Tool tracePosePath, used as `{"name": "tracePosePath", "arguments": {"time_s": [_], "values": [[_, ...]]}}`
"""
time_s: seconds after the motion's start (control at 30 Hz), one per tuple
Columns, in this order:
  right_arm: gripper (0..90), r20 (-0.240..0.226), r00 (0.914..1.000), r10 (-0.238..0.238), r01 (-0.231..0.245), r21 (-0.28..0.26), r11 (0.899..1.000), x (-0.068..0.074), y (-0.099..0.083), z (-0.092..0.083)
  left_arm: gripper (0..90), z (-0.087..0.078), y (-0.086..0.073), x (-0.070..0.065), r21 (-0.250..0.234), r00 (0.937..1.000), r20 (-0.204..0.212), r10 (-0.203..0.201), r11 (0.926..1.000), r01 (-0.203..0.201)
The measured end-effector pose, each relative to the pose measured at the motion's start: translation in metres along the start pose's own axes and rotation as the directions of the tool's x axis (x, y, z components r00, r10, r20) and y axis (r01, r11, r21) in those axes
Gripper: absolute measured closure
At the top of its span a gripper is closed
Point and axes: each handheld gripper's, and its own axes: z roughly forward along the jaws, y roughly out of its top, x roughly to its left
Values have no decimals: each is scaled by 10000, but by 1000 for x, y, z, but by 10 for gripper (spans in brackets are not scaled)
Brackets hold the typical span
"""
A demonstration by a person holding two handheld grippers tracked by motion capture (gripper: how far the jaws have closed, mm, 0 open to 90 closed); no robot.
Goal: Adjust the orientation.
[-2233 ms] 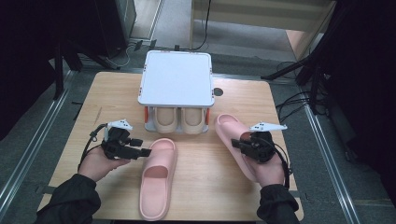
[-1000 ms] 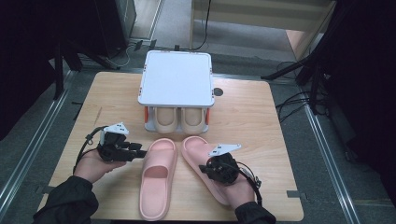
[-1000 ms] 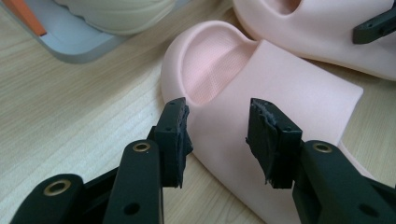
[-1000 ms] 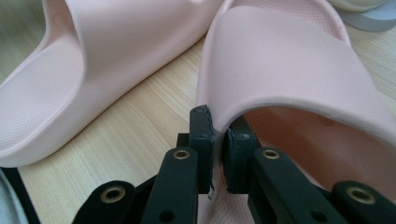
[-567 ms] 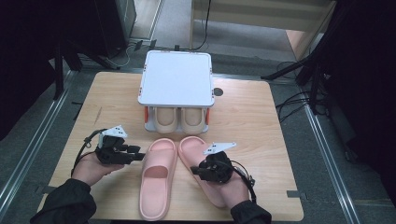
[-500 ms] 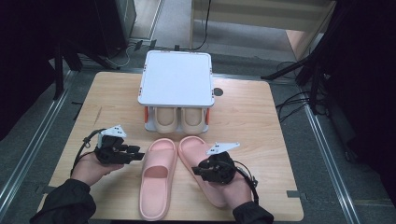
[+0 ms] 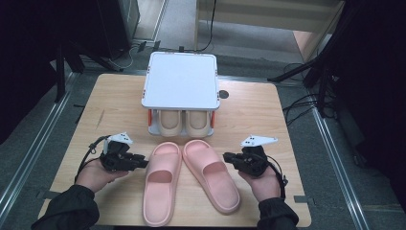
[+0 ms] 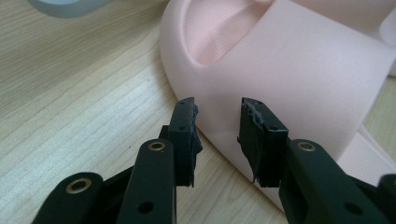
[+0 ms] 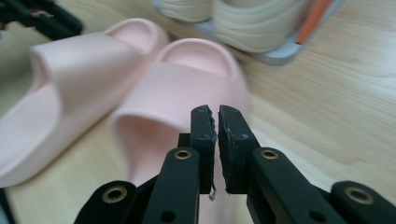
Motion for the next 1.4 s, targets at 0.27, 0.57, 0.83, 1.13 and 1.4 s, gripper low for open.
{"name": "tracePosePath", "arguments": {"time_s": [0.27, 0.57, 0.83, 1.13, 1.4], "values": [[855, 535, 9985, -131, 88, 797, 9968, -19, 0, 24, 656, 7, -7, -1, 531, 10000, -79, -54, 9986, 58], [847, 356, 9981, -496, 452, 1163, 9922, -12, 0, 39, 662, 11, -5, -7, 620, 10000, -50, -45, 9981, 48], [847, 295, 9988, -389, 351, 1194, 9922, -10, 0, 43, 646, 22, 2, -19, 737, 9995, 163, 286, 9968, -297], [835, 173, 9998, -77, 57, 1109, 9938, -13, 0, 44, 597, 24, 6, -21, 781, 9987, 414, 290, 9964, -321], [776, 26, 9997, 254, -254, 420, 9988, -16, 5, 34, 658, 7, 14, -24, 89, 9998, 174, -58, 9999, 56]]}}
